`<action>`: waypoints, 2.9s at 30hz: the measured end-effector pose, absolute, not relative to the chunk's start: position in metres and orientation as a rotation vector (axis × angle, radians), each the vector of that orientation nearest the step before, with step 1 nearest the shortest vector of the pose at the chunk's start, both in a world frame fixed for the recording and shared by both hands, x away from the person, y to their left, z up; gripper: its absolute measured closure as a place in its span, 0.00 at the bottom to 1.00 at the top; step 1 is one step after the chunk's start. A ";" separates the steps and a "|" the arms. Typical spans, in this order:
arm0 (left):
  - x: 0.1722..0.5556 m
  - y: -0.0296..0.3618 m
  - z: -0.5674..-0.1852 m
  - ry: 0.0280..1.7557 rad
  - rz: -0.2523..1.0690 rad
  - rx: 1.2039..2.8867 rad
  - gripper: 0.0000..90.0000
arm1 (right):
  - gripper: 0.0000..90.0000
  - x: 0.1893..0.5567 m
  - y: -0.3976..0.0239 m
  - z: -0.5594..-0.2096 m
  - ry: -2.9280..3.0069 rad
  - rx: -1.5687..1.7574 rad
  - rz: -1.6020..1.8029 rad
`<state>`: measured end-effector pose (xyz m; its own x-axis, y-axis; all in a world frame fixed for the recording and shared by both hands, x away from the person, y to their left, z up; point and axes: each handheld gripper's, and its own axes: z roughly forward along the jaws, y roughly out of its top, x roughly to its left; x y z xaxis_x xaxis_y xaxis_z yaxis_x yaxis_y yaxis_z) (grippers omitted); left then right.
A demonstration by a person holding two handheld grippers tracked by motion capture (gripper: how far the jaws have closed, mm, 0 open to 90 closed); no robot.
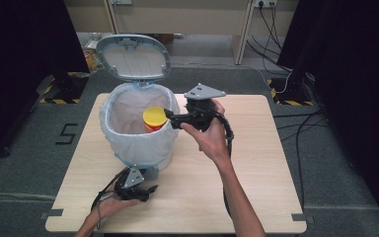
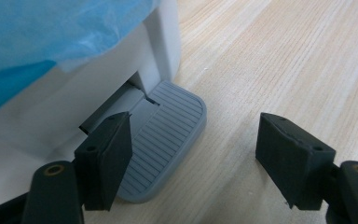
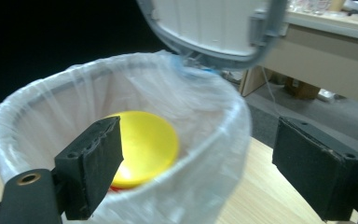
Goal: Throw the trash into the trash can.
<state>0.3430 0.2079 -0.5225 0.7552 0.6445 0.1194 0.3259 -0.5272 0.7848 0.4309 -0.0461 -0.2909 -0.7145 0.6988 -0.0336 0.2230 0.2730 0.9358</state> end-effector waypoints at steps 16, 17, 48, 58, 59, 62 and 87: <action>0.343 0.208 -0.522 0.724 0.509 2.160 0.29 | 0.19 0.428 -0.102 -0.310 2.033 0.939 1.398; 0.343 0.208 -0.523 0.725 0.515 2.155 0.29 | 0.19 0.427 -0.106 -0.312 2.024 0.944 1.401; 0.343 0.208 -0.522 0.722 0.514 2.165 0.29 | 0.20 0.406 -0.154 -0.387 1.999 1.079 1.320; 0.343 0.208 -0.522 0.724 0.510 2.163 0.29 | 0.20 0.393 -0.154 -0.410 2.002 1.091 1.309; 0.343 0.208 -0.522 0.722 0.512 2.165 0.29 | 0.20 0.391 -0.153 -0.413 2.005 1.098 1.317; 0.343 0.208 -0.522 0.721 0.515 2.165 0.29 | 0.20 0.390 -0.151 -0.419 2.034 1.096 1.285; 0.343 0.209 -0.522 0.721 0.508 2.166 0.29 | 0.19 0.380 -0.151 -0.473 2.148 1.172 1.153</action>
<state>0.3432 0.2087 -0.5221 0.7591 0.6399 0.1197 0.3273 -0.5341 0.7795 0.3796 -0.1513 -0.4729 -0.5485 0.8360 0.0165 0.4755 0.2957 0.8285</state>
